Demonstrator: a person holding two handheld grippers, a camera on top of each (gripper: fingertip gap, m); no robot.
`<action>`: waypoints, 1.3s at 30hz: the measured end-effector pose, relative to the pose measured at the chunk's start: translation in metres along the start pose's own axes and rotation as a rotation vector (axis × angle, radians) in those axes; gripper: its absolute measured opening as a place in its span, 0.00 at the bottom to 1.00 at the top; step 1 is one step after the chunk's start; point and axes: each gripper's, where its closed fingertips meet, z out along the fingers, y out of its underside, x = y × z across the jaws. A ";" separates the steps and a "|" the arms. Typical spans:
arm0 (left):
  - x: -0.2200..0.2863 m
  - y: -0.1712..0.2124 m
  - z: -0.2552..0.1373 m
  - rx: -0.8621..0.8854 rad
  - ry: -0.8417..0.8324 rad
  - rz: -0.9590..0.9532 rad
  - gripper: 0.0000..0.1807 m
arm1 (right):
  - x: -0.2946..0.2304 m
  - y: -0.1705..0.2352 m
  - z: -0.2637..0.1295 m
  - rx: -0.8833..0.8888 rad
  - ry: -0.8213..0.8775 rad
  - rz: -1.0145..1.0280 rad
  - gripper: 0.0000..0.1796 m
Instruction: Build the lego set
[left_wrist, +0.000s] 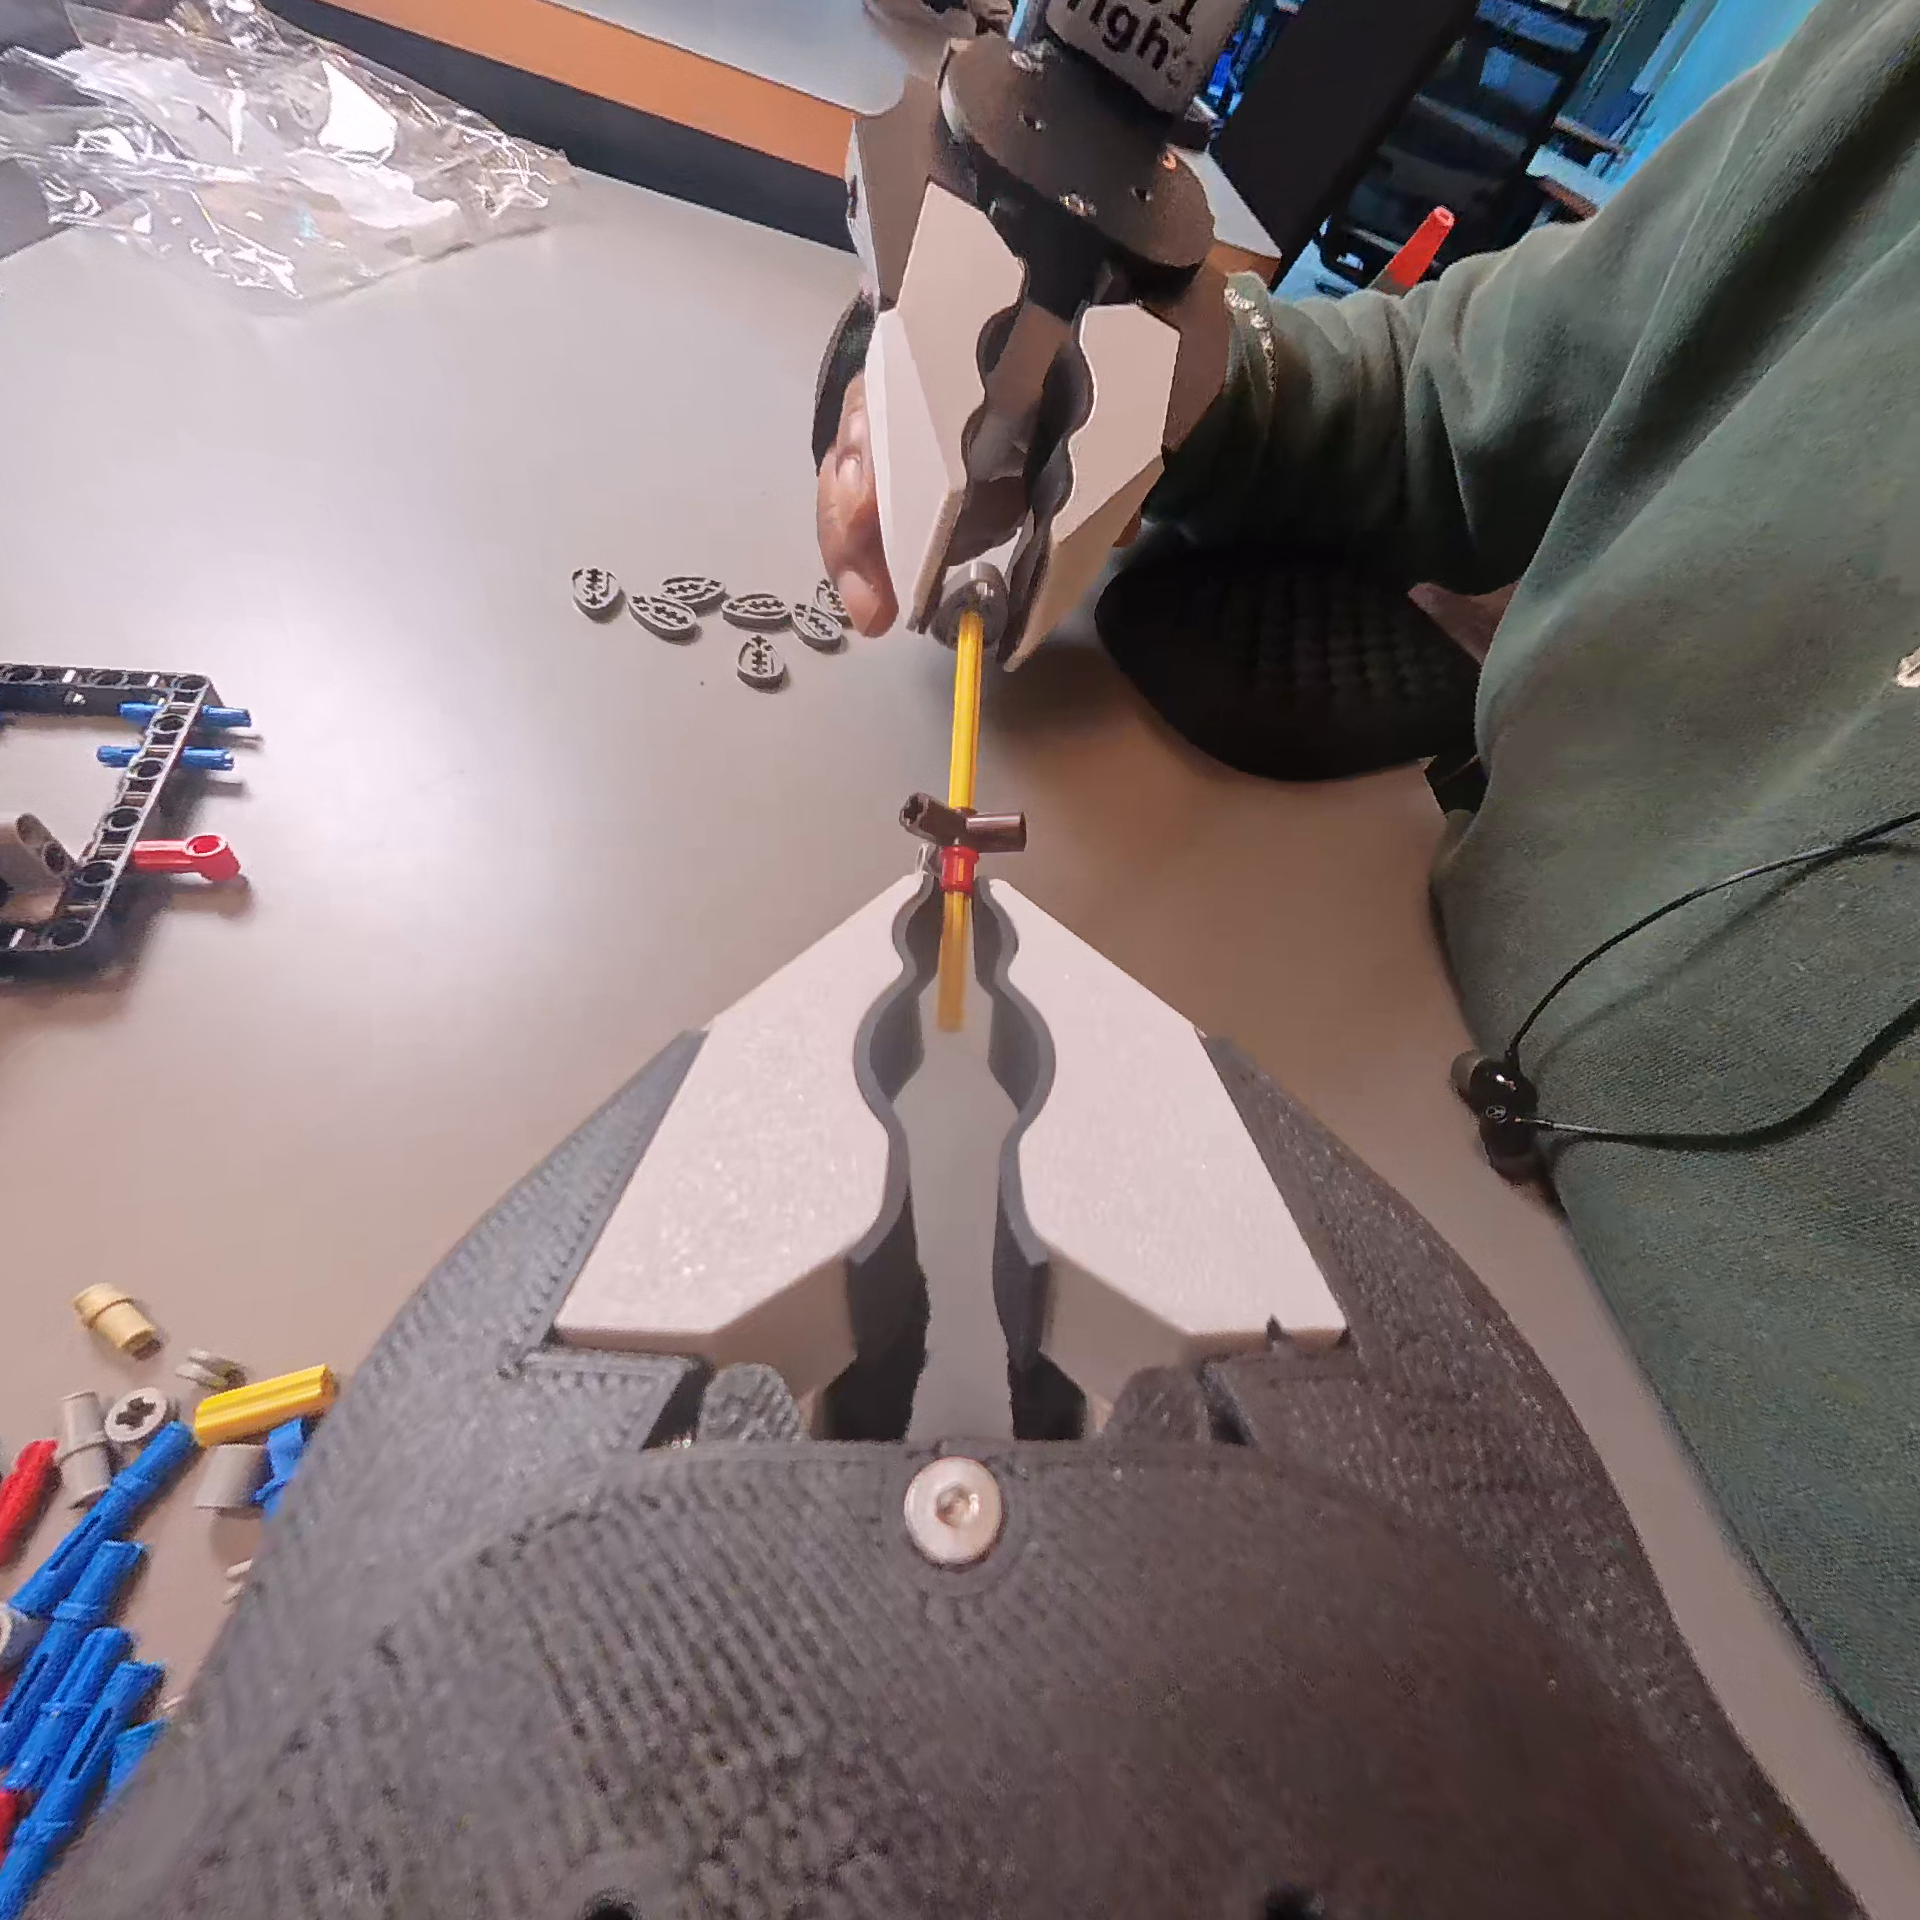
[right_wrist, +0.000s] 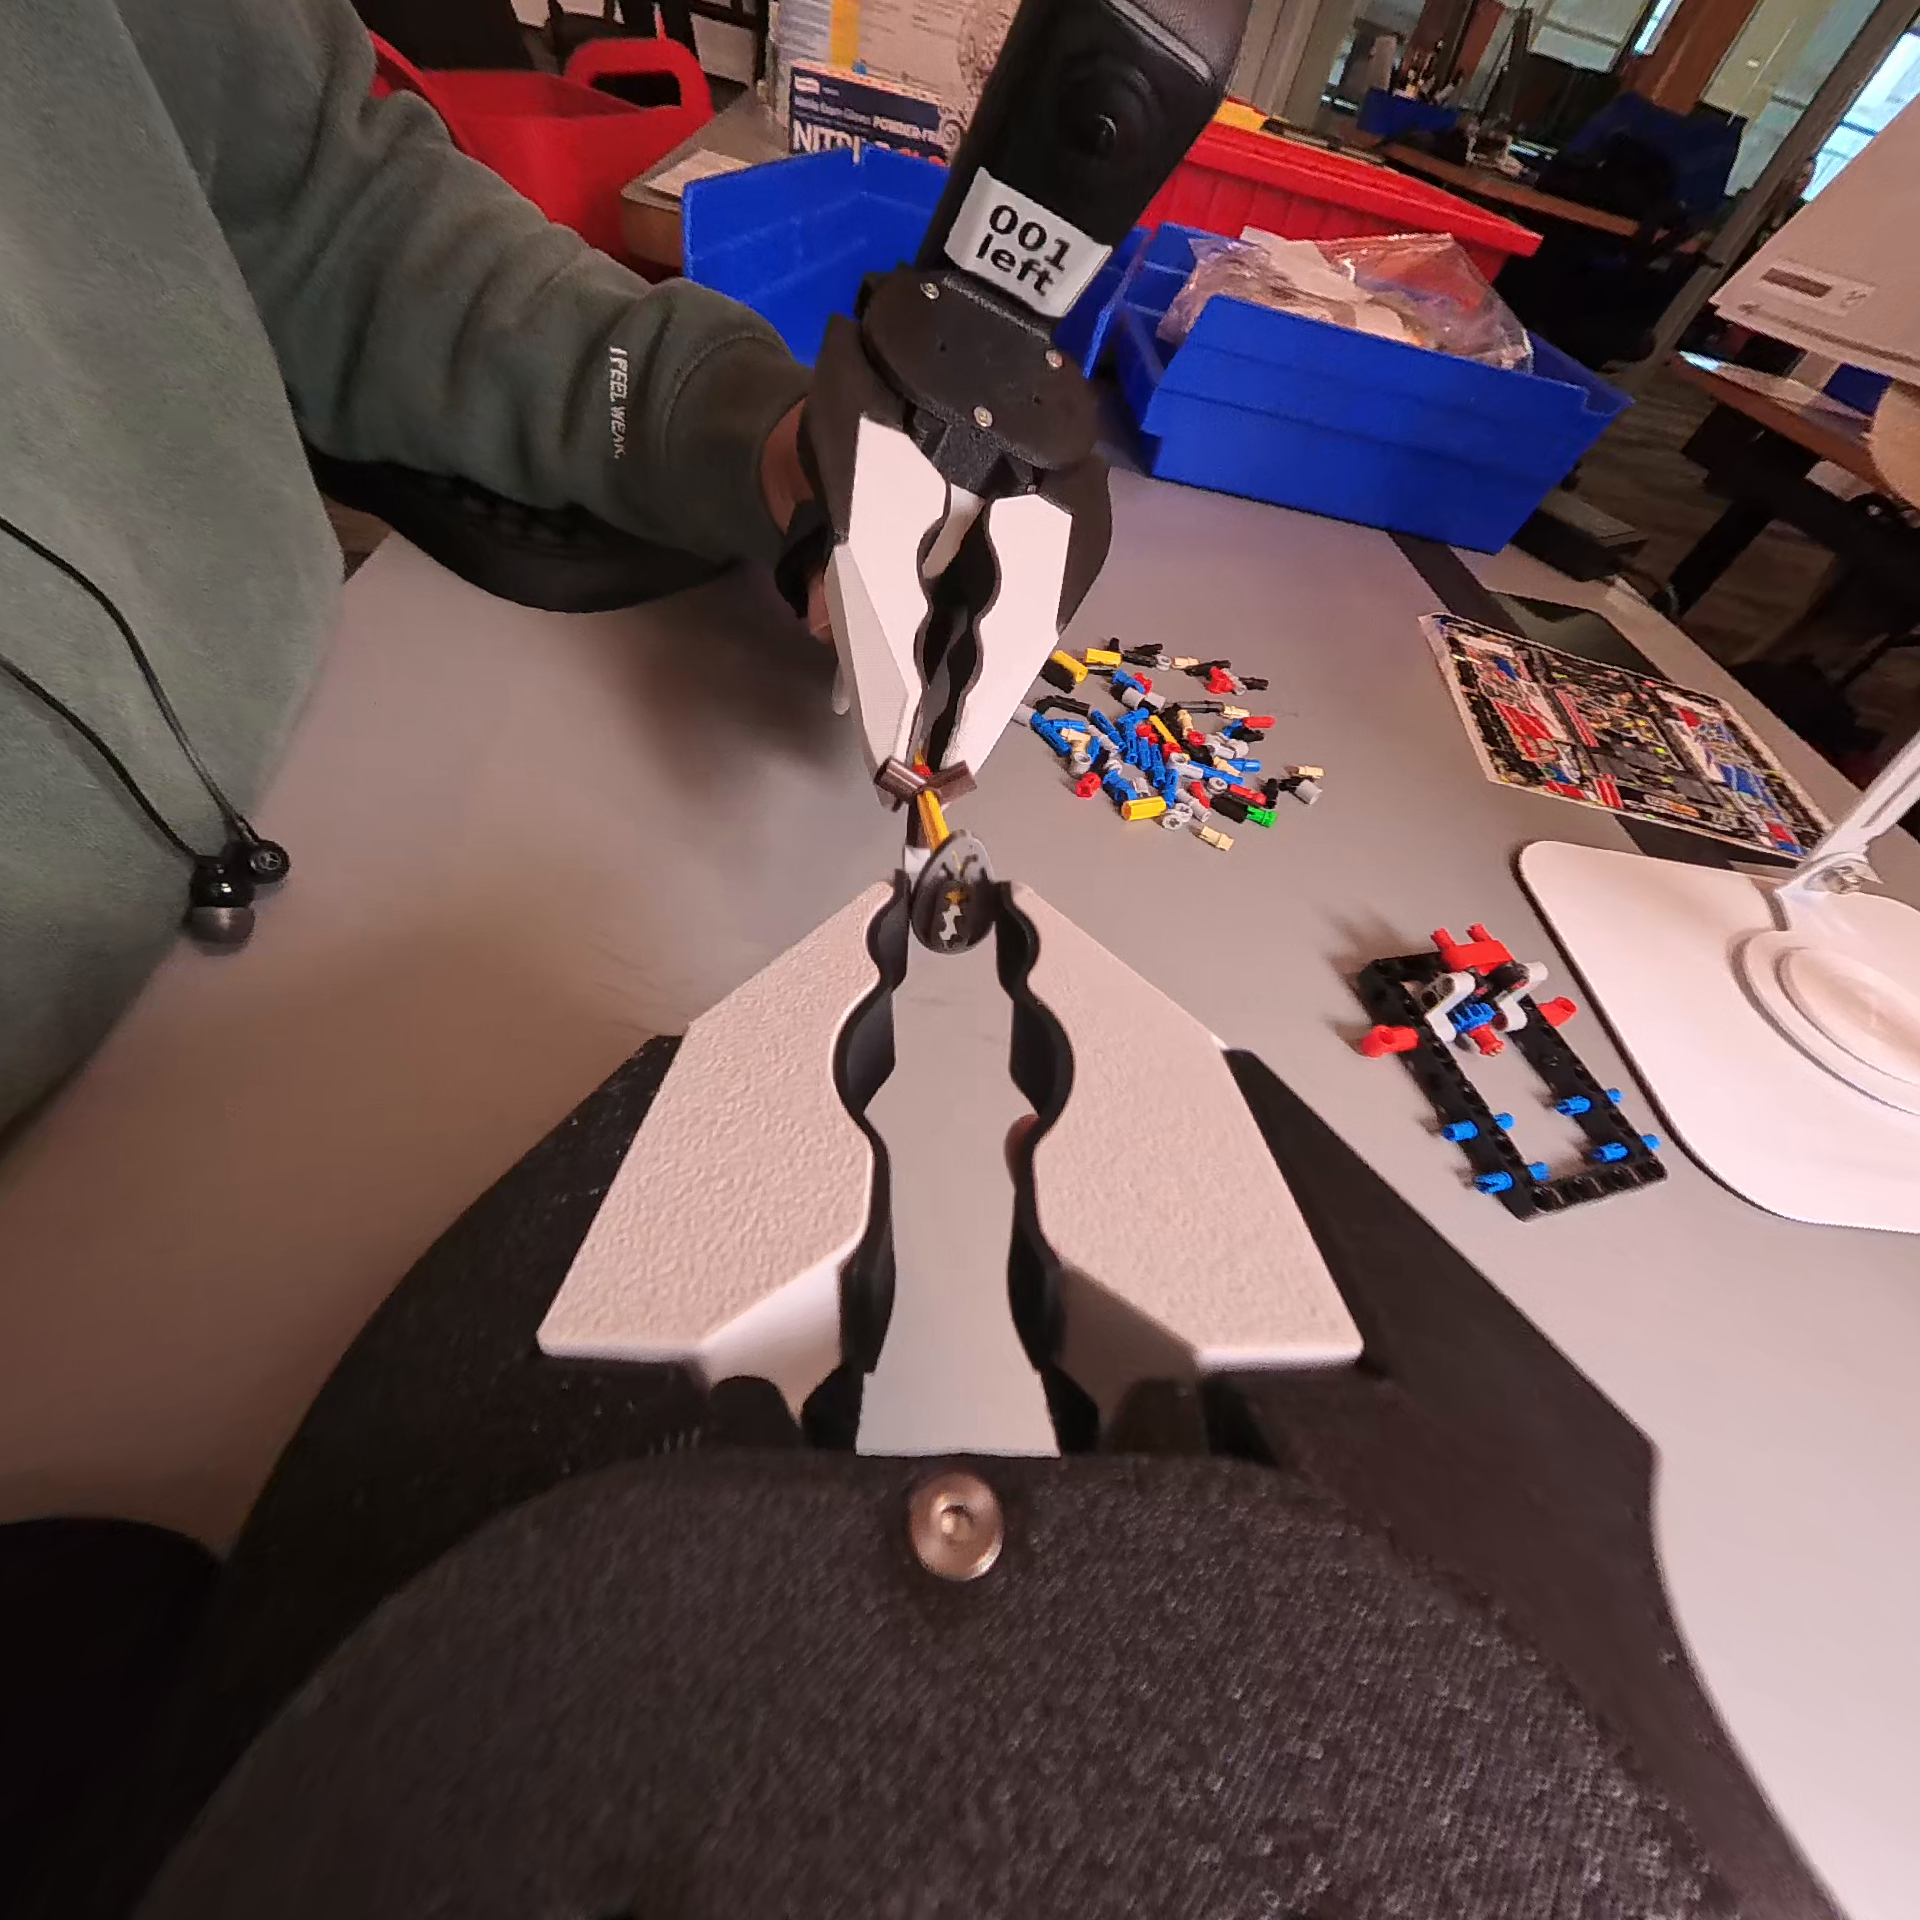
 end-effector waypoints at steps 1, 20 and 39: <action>0.001 0.001 0.001 -0.007 -0.002 0.006 0.03 | 0.000 0.000 0.000 0.002 -0.005 0.007 0.08; -0.004 -0.018 -0.003 0.076 -0.106 0.077 0.06 | 0.011 -0.007 -0.006 0.104 0.001 0.104 0.08; -0.016 -0.007 -0.012 -0.005 -0.162 0.103 0.02 | 0.026 -0.014 -0.017 0.160 0.061 0.111 0.08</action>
